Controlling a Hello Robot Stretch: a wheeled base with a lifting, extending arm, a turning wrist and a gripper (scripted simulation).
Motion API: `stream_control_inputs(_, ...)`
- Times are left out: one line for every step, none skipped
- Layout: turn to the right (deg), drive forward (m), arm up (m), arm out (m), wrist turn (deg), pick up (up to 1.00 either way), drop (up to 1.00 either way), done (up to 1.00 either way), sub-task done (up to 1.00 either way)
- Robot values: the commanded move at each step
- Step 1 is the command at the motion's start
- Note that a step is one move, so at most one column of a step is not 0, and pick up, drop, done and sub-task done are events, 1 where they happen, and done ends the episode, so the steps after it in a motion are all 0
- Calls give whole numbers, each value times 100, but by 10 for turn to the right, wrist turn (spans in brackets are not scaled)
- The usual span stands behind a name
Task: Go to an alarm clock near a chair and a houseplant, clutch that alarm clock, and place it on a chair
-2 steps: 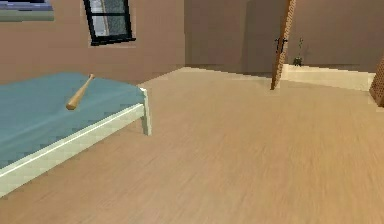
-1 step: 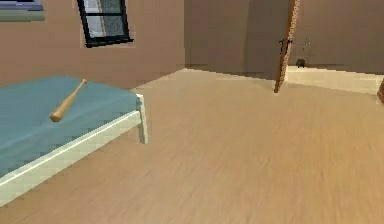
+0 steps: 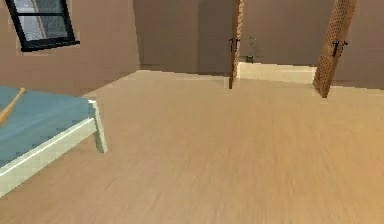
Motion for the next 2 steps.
stream_control_inputs(30, 0, 0, 0, 0, 0, 0, 0, 0)
stream_control_inputs(450, 0, 0, 0, 0, 0, 0, 0, 0)
